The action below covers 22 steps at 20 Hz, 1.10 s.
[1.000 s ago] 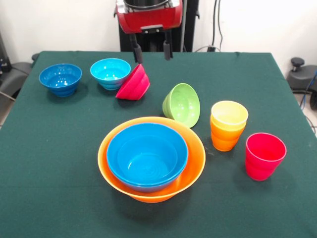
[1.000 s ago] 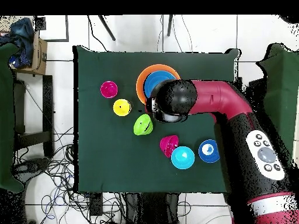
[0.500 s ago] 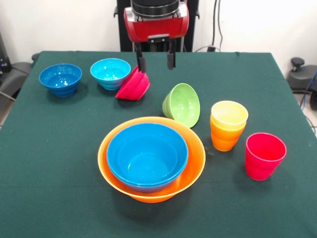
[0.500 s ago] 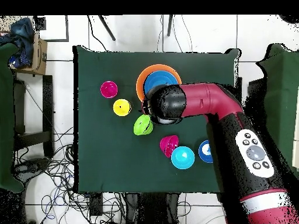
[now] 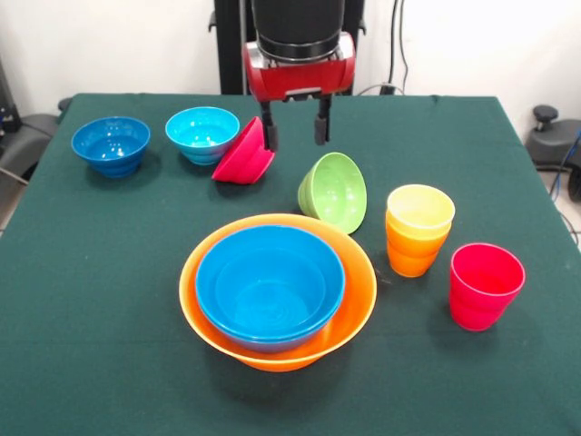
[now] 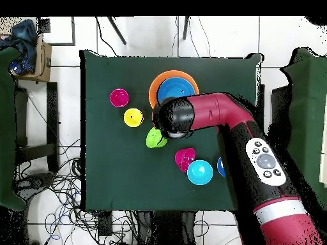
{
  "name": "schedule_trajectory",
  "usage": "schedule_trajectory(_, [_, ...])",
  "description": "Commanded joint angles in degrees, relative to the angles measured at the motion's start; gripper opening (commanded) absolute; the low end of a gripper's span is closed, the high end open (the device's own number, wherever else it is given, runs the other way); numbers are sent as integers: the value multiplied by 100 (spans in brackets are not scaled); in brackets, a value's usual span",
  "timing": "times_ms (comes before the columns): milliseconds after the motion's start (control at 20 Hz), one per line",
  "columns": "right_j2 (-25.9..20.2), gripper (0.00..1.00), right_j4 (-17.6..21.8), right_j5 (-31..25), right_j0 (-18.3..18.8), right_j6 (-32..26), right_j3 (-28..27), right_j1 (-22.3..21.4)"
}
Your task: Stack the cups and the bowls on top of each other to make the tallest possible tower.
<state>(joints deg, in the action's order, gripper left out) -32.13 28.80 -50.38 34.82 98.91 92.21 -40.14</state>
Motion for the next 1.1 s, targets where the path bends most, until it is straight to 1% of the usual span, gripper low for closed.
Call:
schedule_trajectory(50, [218, 100, 385, 370, -198, -64, 299, 396])
schedule_trajectory(300, [218, 100, 390, 444, -276, 44, 216, 515])
schedule_trajectory(1100, [599, 100, 774, 808, -525, 143, -127, 990])
